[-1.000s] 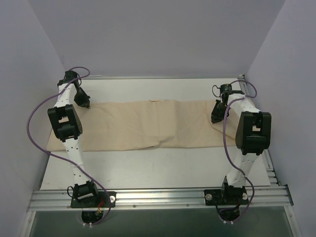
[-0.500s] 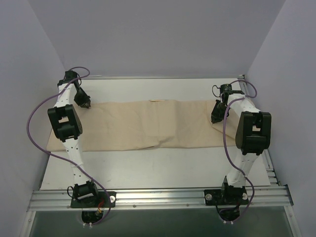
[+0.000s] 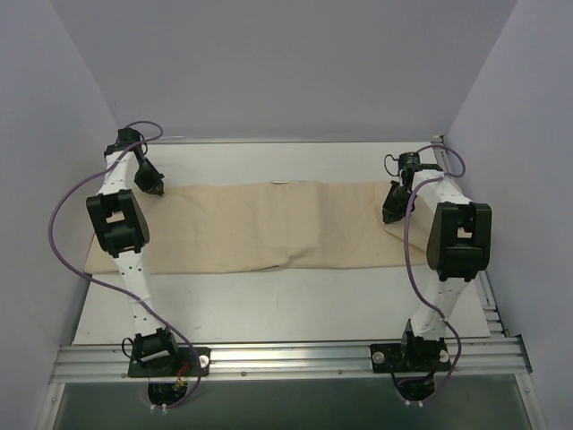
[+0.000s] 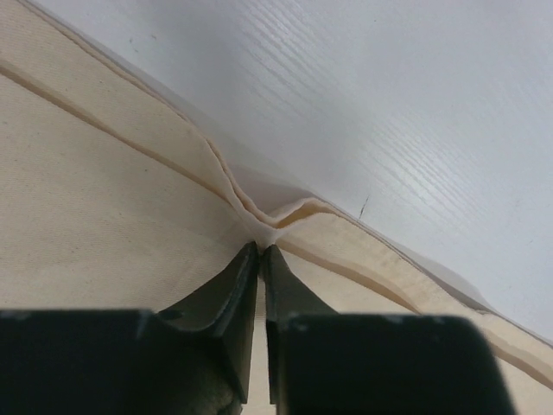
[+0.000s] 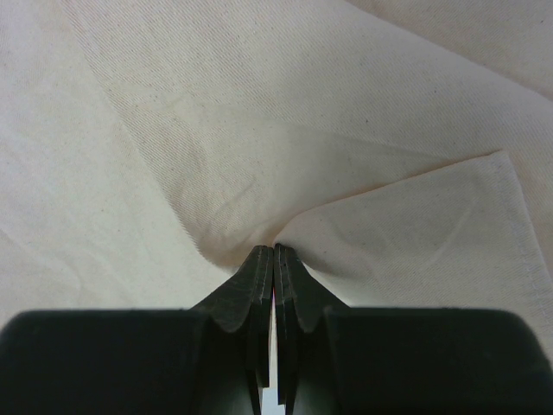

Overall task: Open and lay out the surgical kit
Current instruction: Open the surgical kit at the center of the board.

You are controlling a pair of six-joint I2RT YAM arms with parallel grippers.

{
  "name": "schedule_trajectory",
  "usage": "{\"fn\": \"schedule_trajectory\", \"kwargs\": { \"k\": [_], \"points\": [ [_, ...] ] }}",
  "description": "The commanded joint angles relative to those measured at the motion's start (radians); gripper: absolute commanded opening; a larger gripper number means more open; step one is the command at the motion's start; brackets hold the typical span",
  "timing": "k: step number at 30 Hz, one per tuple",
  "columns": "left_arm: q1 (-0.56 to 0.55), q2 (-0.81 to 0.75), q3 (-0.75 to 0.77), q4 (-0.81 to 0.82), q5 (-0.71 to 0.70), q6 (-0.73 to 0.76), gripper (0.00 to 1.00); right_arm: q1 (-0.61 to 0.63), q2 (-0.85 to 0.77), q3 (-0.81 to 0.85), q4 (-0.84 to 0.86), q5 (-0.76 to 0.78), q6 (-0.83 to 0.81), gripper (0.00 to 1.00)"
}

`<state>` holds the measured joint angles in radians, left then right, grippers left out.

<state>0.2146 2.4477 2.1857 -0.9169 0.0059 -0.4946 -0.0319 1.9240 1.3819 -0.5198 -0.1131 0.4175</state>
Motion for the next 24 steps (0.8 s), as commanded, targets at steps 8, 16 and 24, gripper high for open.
{"fn": "schedule_trajectory", "kwargs": {
  "k": [8,16,24],
  "points": [
    [-0.004,-0.087,-0.014,0.001,0.011,-0.012,0.24,0.01,-0.04,0.022,-0.04,0.001,-0.006,0.0],
    [0.0,-0.108,-0.04,0.012,0.02,-0.016,0.23,0.009,-0.042,0.02,-0.04,0.0,-0.006,0.0],
    [0.0,-0.064,-0.003,0.006,0.028,-0.016,0.23,0.01,-0.048,0.014,-0.04,0.003,-0.008,0.0]
  ]
}}
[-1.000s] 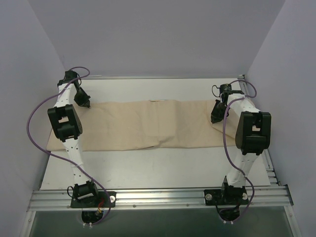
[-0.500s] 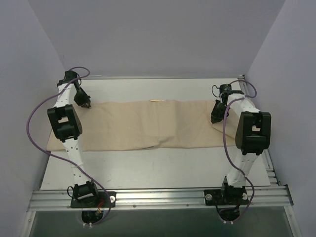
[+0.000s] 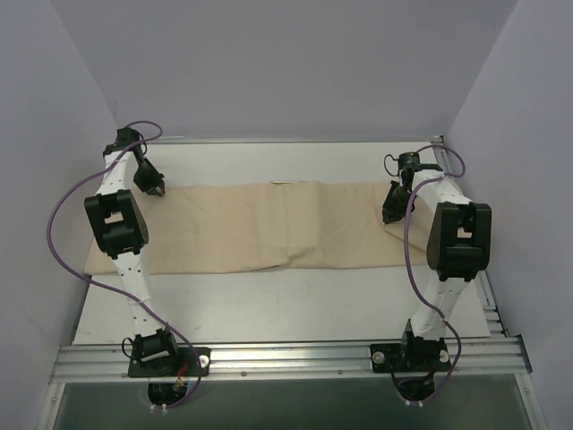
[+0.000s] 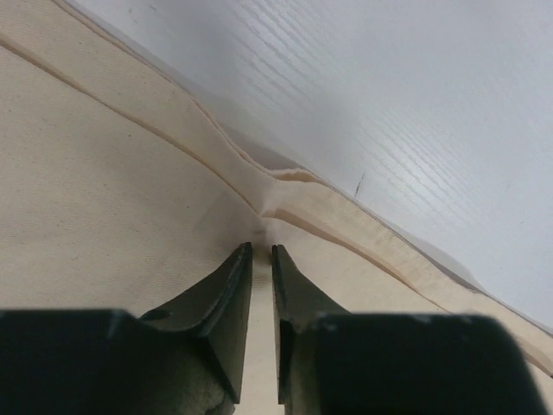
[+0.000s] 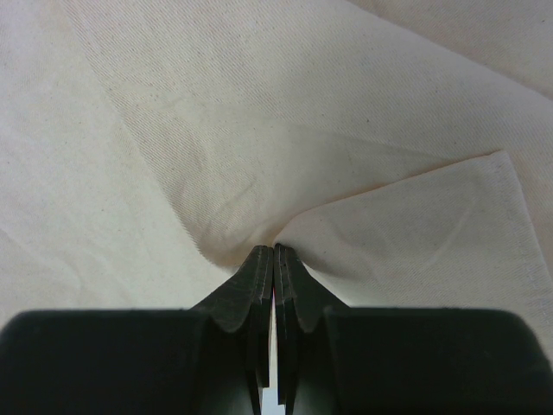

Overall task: Open and lay out the surgical kit
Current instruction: Open the surgical kit at the center of the board.

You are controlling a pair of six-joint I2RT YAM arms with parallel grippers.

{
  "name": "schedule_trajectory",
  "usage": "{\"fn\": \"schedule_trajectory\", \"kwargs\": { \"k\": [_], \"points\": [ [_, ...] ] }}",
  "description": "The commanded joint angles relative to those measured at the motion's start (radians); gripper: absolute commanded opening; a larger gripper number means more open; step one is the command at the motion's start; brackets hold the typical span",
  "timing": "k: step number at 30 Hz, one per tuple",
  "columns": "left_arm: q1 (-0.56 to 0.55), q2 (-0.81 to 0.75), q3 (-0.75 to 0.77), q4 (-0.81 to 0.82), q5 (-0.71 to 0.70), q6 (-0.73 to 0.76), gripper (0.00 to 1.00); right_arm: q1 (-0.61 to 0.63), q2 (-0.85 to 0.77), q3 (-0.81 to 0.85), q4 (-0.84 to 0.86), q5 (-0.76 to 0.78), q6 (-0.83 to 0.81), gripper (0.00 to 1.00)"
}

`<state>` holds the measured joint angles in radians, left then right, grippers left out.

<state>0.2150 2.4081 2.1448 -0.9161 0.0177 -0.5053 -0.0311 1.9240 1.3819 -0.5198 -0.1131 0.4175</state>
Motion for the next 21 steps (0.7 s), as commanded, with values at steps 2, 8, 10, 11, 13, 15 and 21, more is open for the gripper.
{"fn": "schedule_trajectory", "kwargs": {
  "k": [2,8,10,11,13,15,21],
  "points": [
    [0.0,-0.021,0.036,0.006,0.013,-0.007,0.29,0.011,-0.049,0.011,-0.039,0.004,-0.008,0.0],
    [0.001,-0.001,0.046,0.003,0.005,-0.004,0.34,0.011,-0.059,-0.001,-0.036,0.004,-0.002,0.0],
    [0.001,0.009,0.059,0.006,0.007,-0.001,0.32,0.011,-0.059,-0.003,-0.036,0.004,0.0,0.0],
    [0.001,0.014,0.067,0.0,0.008,-0.001,0.28,0.01,-0.059,-0.003,-0.034,0.004,0.0,0.0],
    [0.0,0.025,0.082,-0.004,0.013,0.001,0.25,0.01,-0.06,-0.003,-0.036,0.004,0.0,0.0],
    [0.0,0.026,0.083,-0.003,0.014,0.004,0.24,0.01,-0.06,-0.003,-0.037,0.006,0.0,0.0],
    [0.0,0.042,0.089,-0.013,0.016,0.01,0.25,0.01,-0.063,-0.011,-0.032,0.007,0.004,0.0]
  ]
}}
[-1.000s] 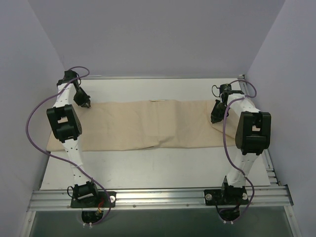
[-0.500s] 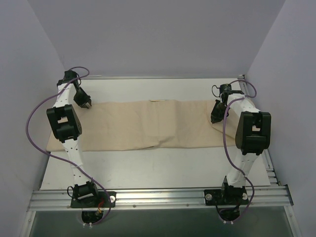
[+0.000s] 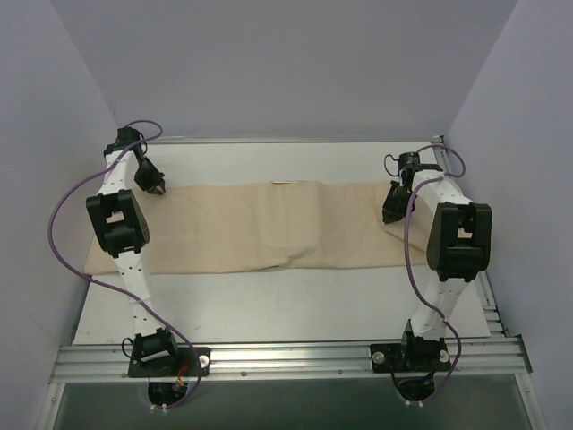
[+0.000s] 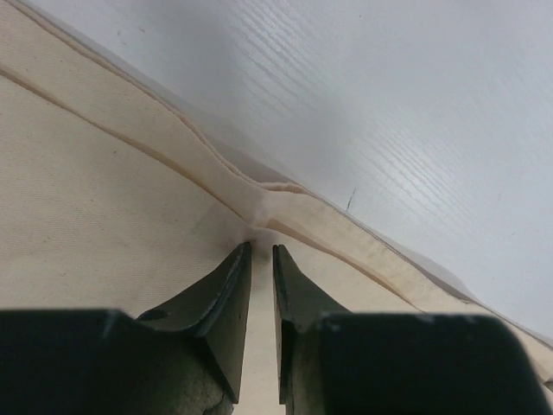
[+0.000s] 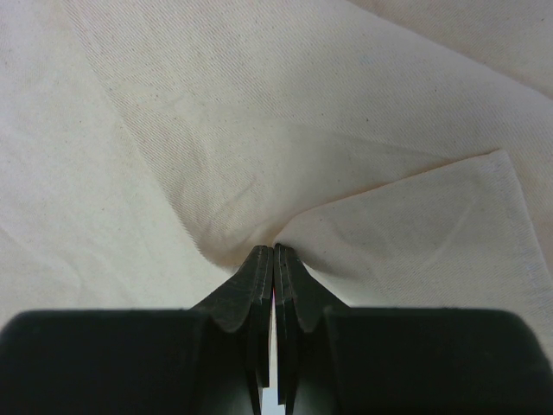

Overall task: Open and lay out the surgical kit
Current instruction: Open the surgical kit at the center of the board.

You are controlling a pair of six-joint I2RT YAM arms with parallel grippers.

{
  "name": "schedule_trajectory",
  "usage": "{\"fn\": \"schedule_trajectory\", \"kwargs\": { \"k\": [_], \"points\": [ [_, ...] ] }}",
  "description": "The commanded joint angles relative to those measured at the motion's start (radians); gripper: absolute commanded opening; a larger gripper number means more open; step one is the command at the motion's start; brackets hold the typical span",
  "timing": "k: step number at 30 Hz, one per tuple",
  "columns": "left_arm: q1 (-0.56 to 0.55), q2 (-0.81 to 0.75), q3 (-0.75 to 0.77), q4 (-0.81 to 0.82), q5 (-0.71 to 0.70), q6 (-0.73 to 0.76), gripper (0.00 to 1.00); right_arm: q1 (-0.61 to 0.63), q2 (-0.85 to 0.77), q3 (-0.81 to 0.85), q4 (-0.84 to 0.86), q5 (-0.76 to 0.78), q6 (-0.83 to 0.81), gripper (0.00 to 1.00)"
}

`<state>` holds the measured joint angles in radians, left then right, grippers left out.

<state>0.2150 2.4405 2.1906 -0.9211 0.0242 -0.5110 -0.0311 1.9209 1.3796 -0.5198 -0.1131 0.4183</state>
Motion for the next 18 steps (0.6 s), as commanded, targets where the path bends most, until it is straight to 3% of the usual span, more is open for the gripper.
{"fn": "schedule_trajectory", "kwargs": {
  "k": [1,4,13,18],
  "points": [
    [0.0,0.011,0.04,-0.01,0.008,0.017,0.26,0.011,-0.06,-0.008,-0.032,0.007,0.004,0.0],
    [0.0,0.006,0.031,-0.012,0.003,0.023,0.32,0.01,-0.062,-0.013,-0.031,0.01,0.004,0.0],
    [-0.005,0.043,0.066,-0.025,0.016,0.031,0.31,0.01,-0.059,-0.01,-0.029,0.012,0.002,0.0],
    [-0.008,0.048,0.064,-0.03,0.016,0.032,0.22,0.011,-0.057,-0.016,-0.029,0.013,-0.001,0.0]
  ]
}}
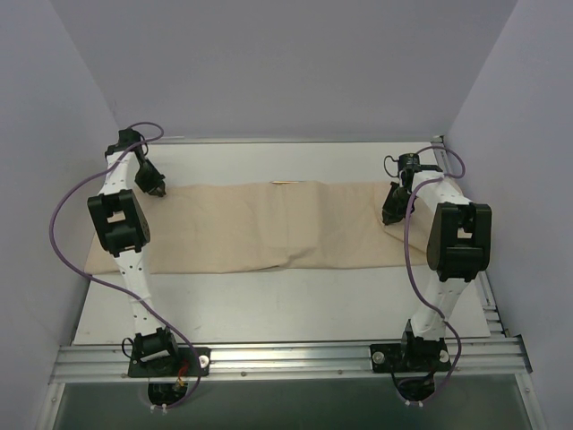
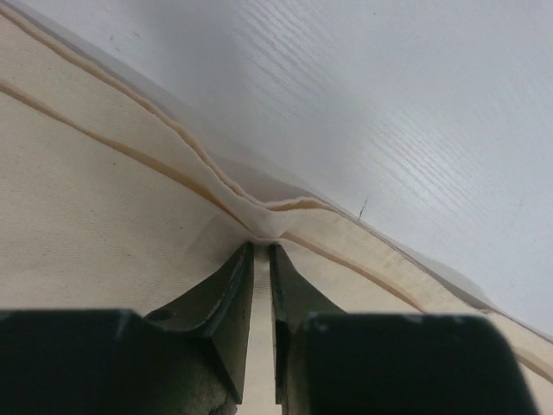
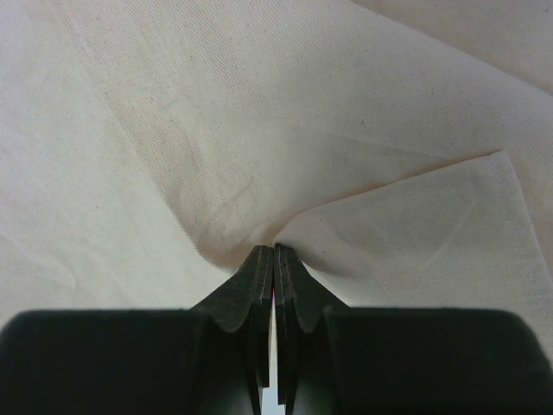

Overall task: Open and lay out the surgical kit
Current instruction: Open the surgical kit at the center of the board.

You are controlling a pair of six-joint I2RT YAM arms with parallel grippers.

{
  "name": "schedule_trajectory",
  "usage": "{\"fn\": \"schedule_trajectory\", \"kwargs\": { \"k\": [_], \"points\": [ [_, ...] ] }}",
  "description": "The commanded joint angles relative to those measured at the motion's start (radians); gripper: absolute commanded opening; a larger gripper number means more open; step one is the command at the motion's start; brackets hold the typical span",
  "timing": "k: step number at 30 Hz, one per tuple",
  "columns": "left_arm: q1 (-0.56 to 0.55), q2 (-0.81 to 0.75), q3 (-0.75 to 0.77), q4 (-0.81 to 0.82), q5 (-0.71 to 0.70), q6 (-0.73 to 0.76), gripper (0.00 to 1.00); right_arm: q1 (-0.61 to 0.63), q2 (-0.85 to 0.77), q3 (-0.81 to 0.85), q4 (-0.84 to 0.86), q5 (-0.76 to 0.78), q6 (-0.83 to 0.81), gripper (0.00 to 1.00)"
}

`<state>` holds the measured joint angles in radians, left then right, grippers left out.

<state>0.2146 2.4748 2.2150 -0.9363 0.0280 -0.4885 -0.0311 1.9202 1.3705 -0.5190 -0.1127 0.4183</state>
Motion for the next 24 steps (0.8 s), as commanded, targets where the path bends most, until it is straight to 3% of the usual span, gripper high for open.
{"fn": "schedule_trajectory", "kwargs": {
  "k": [1,5,11,15,24],
  "points": [
    [-0.007,0.013,0.038,-0.013,0.012,0.011,0.21,0.01,-0.058,-0.007,-0.03,0.011,0.0,0.0],
    [-0.007,0.029,0.067,-0.022,0.018,0.018,0.17,0.011,-0.056,-0.002,-0.029,0.011,0.001,0.0],
    [-0.007,0.019,0.064,-0.021,0.024,0.013,0.02,0.011,-0.055,-0.004,-0.026,0.011,0.0,0.0],
    [-0.007,-0.025,0.058,-0.027,0.032,-0.002,0.02,0.01,-0.059,0.002,-0.029,0.01,0.0,0.0],
    [-0.015,-0.221,-0.104,-0.007,0.01,0.031,0.02,0.01,-0.082,0.078,-0.094,0.016,-0.015,0.0]
  ]
}}
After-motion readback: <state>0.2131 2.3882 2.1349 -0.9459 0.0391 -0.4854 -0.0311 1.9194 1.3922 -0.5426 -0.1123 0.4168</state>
